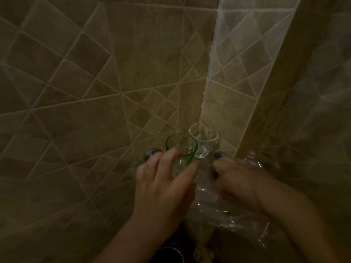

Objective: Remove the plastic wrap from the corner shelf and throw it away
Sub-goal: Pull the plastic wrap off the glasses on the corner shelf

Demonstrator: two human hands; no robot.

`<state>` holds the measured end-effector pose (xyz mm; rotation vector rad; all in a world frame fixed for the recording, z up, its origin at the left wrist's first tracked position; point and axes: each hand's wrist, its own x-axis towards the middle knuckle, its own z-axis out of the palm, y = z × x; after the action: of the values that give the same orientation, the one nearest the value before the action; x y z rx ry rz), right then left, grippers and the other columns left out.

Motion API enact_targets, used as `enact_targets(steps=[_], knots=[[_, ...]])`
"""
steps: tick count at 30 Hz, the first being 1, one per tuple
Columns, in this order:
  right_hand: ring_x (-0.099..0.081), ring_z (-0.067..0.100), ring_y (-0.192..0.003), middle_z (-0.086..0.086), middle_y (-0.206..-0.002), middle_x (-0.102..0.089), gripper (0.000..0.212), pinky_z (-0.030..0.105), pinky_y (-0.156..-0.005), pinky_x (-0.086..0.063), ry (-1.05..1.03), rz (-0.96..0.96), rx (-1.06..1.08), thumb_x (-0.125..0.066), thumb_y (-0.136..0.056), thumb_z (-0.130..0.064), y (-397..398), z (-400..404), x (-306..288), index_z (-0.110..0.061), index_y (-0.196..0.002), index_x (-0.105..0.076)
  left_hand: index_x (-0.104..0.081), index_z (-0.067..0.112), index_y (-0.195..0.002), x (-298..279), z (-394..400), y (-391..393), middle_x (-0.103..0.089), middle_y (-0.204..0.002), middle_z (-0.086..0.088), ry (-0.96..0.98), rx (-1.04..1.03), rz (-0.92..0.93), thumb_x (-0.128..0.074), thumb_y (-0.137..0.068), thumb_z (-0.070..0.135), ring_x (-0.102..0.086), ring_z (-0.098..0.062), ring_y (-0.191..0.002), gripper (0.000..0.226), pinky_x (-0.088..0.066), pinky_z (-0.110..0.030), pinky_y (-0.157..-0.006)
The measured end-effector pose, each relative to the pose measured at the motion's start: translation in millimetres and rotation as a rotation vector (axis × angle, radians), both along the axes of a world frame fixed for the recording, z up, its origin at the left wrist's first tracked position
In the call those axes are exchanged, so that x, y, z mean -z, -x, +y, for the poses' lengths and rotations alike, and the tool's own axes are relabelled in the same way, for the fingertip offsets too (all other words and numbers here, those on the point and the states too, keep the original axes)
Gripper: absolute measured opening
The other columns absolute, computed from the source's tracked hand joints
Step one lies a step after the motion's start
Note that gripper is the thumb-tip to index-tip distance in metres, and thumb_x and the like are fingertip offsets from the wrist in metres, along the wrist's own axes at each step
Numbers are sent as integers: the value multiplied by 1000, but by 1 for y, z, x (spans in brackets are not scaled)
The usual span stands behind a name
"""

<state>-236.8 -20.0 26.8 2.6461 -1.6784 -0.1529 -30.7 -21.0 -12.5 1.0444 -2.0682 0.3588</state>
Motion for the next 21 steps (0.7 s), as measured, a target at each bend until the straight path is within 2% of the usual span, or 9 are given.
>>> enact_targets(steps=[2, 3, 5, 7, 10, 12, 14, 16, 21], knots=[[-44, 17, -106, -7, -109, -50, 20, 34, -81, -40, -15, 51, -33, -55, -78, -31, 2, -5, -2, -27, -97, -60, -58, 31, -118, -3, -6, 2, -51, -134, -3, -60, -2, -166, -64, -73, 44, -43, -28, -123, 48, -29, -44, -84], [-46, 16, -105, -8, -108, -53, 19, 35, -83, -42, -9, 72, -62, -55, -79, -30, 4, -7, -3, -27, -97, -62, -59, 29, -117, -3, -9, 3, -59, -125, -1, -117, 2, -238, -60, -75, 48, -49, -27, -119, 46, -31, -44, -84], [-55, 16, -96, -9, -100, -58, 13, 35, -75, -47, 19, 66, -60, -56, -79, -23, 10, -11, 0, -26, -90, -63, -61, 25, -111, 0, -13, 6, -70, -93, 4, -236, -2, -284, -53, -81, 49, -62, -22, -92, 40, -39, -40, -76], [-61, 18, -87, -8, -97, -59, 10, 33, -65, -48, 132, -19, -8, -57, -80, -23, 18, -17, 7, -27, -89, -60, -60, 22, -114, 6, -16, 11, -67, -81, 4, -318, -6, -205, -53, -82, 46, -62, -20, -70, 41, -44, -33, -63], [-65, 20, -86, -6, -118, -56, 44, 30, -63, -45, 275, -247, 136, -70, -75, -28, 24, -27, 23, -29, -116, -51, -44, 27, -136, 13, -20, 18, -56, -111, -7, -445, -102, -92, -67, -75, 44, -58, -15, -59, 68, -41, -25, -48], [-65, 21, -96, -3, -140, -45, 74, 35, -70, -51, 308, -320, 169, -77, -71, -27, 25, -35, 32, -29, -134, -39, -33, 34, -144, 18, -24, 24, -39, -142, -15, -480, -173, -128, -73, -72, 44, -61, -14, -61, 83, -44, -24, -45], [-57, 23, -115, -4, -153, -30, 84, 44, -82, -52, 299, -318, 150, -76, -73, -26, 26, -44, 40, -31, -141, -26, -29, 34, -146, 22, -28, 31, -26, -156, -18, -471, -203, -204, -72, -74, 45, -65, -17, -68, 84, -49, -28, -49], [-49, 26, -125, -5, -156, -24, 83, 44, -90, -49, 267, -324, 112, -71, -78, -25, 27, -53, 44, -32, -144, -20, -27, 31, -147, 24, -31, 36, -29, -156, -16, -459, -226, -251, -70, -76, 43, -66, -22, -79, 84, -51, -33, -58], [-53, 24, -114, -2, -150, -39, 73, 36, -94, -45, 285, -323, 11, -67, -81, -19, 31, -67, 41, -24, -143, -29, -24, 30, -148, 20, -39, 40, -34, -154, -12, -429, -308, -332, -68, -75, 46, -50, -36, -117, 87, -50, -47, -80]])
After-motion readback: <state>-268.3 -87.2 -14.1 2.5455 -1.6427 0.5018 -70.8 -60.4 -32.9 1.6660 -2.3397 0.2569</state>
